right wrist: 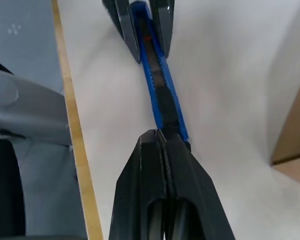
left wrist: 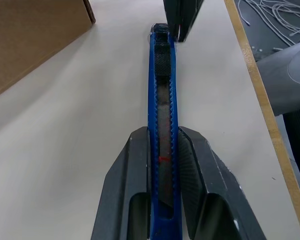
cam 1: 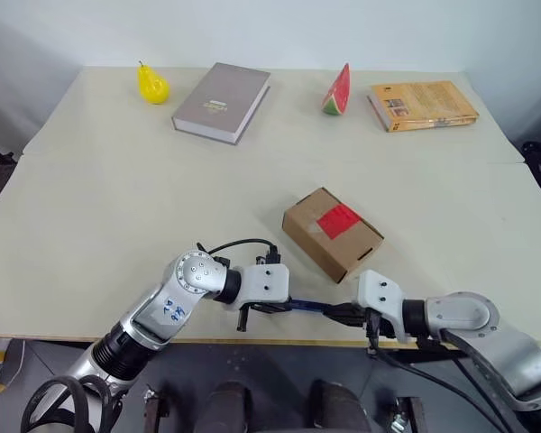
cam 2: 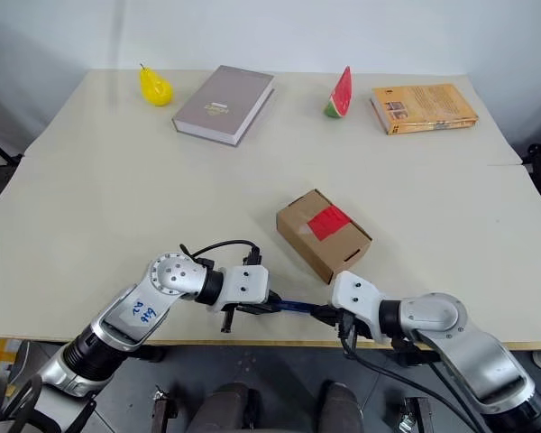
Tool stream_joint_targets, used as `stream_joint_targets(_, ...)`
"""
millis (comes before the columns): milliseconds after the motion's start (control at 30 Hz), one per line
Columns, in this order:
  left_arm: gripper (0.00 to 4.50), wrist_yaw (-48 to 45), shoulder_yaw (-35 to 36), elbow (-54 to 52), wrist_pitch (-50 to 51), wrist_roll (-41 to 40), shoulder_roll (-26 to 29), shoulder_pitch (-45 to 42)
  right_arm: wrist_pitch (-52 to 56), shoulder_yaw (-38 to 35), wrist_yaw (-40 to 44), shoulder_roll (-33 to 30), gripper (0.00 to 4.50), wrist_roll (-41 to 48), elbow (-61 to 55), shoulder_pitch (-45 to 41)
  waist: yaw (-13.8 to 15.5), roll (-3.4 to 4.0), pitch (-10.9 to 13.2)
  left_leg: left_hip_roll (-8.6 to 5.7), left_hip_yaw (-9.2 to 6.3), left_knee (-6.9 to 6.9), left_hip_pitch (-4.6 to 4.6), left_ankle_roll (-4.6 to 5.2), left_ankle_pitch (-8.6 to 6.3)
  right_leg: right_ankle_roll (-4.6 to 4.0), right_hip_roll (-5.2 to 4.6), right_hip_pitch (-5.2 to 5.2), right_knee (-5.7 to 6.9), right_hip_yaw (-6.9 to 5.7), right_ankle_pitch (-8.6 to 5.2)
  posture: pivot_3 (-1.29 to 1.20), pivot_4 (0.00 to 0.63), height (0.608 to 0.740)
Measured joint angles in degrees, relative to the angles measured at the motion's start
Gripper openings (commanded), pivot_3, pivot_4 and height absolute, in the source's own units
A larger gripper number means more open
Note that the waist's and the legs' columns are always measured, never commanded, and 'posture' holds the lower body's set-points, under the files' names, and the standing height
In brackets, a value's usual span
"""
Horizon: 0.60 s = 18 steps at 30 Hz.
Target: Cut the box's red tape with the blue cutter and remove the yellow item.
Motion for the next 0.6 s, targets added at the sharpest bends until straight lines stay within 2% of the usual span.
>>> stream_joint_targets(267,0.44,0.45,-0.19,0.01,0.01,0.0,-0.11,0.06,3.23,0.47,-0.17,0.82,0.03,1.15,-0.46,-1.04,0.04,-0.02,-0.02,0.0,-0.05,0.07,0.01,0.01,0.0,0.0,0.0,0.08,0.0,0.0,0.0,0.0,0.15,0.74)
stream_joint_targets(400,0.44,0.52,-0.25,-0.01,0.0,0.0,-0.1,0.05,5.86,-2.09,0.62,0.15,0.03,4.66,-2.77,0.49,0.04,-0.02,-0.02,-0.02,-0.09,0.08,0.0,0.02,-0.01,0.0,0.0,0.09,-0.01,0.0,0.0,0.0,0.15,0.74)
stream_joint_targets(600,0.44,0.66,-0.26,-0.03,0.0,0.0,-0.06,0.13,5.85,-4.42,0.79,-1.24,0.03,4.63,-2.65,0.43,0.01,-0.03,-0.02,-0.02,-0.09,0.09,0.02,0.02,-0.01,0.0,0.0,0.11,-0.01,0.01,0.0,0.0,0.15,0.74)
